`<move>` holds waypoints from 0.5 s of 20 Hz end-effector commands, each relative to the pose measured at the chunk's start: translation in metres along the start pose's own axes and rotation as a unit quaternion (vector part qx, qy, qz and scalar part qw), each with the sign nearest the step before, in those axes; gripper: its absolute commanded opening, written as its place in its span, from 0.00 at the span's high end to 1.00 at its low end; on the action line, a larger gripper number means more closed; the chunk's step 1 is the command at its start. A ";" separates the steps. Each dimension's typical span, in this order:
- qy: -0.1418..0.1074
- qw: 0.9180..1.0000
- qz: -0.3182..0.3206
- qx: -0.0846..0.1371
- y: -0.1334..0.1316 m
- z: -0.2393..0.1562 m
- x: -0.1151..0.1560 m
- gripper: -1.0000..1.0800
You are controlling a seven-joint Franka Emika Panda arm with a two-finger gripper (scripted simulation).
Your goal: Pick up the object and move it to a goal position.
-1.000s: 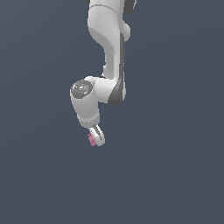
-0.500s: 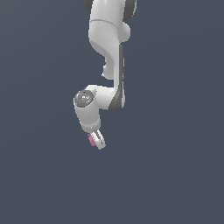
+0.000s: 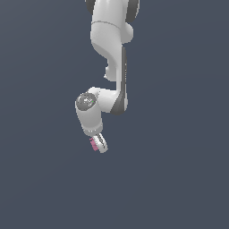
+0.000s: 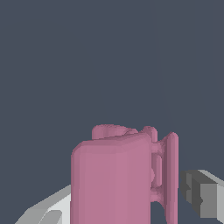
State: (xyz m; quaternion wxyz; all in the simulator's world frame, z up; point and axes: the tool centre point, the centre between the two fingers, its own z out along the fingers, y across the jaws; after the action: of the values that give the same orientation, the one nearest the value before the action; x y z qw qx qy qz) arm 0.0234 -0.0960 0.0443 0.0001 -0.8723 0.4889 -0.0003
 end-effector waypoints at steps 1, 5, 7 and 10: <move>0.000 1.000 0.000 0.000 0.000 0.000 0.000 1.00; 0.000 1.000 0.000 0.000 0.001 -0.001 0.001 1.00; 0.000 1.000 0.000 0.000 0.001 -0.004 0.004 1.00; 0.000 1.000 0.000 0.000 0.003 -0.013 0.013 1.00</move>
State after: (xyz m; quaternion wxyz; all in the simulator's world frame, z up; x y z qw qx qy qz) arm 0.0259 -0.1038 0.0522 -0.0003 -0.8724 0.4889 0.0004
